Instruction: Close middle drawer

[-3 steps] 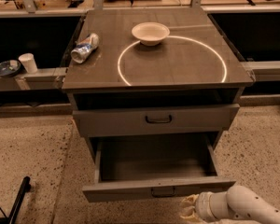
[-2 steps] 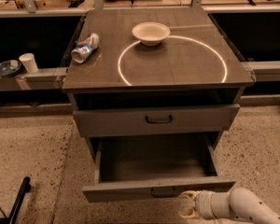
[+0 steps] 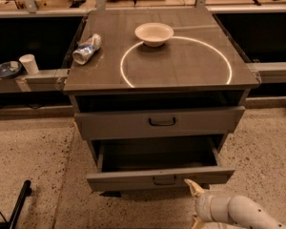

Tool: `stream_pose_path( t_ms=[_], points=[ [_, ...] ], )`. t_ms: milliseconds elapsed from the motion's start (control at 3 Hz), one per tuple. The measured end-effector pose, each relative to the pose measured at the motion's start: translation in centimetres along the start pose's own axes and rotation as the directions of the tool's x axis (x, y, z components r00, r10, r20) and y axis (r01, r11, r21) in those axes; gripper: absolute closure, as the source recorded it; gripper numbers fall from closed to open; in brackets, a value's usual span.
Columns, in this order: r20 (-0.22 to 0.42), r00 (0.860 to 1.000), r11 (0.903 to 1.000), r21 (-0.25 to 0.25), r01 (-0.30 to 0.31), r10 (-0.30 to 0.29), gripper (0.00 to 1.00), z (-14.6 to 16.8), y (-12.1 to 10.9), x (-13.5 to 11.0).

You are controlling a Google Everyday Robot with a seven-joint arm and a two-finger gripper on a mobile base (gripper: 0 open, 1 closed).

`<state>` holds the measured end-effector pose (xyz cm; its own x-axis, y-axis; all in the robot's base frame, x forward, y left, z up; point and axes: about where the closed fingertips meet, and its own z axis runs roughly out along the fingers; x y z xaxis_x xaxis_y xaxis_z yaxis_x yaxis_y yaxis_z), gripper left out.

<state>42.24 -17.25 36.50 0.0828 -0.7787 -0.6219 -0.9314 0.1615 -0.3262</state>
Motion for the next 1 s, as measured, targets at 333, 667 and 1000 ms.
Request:
stream_pose_path(
  t_ms=[333, 667, 1000],
  points=[
    [0.010, 0.995, 0.9945, -0.024, -0.102, 0.102, 0.02, 2.3, -2.2, 0.2],
    [0.034, 0.997, 0.9959, -0.052, -0.075, 0.076, 0.25, 1.6, -1.4, -0.5],
    [0.096, 0.993, 0.9960, -0.070, -0.055, 0.062, 0.48, 1.2, -1.8, -0.9]
  ],
)
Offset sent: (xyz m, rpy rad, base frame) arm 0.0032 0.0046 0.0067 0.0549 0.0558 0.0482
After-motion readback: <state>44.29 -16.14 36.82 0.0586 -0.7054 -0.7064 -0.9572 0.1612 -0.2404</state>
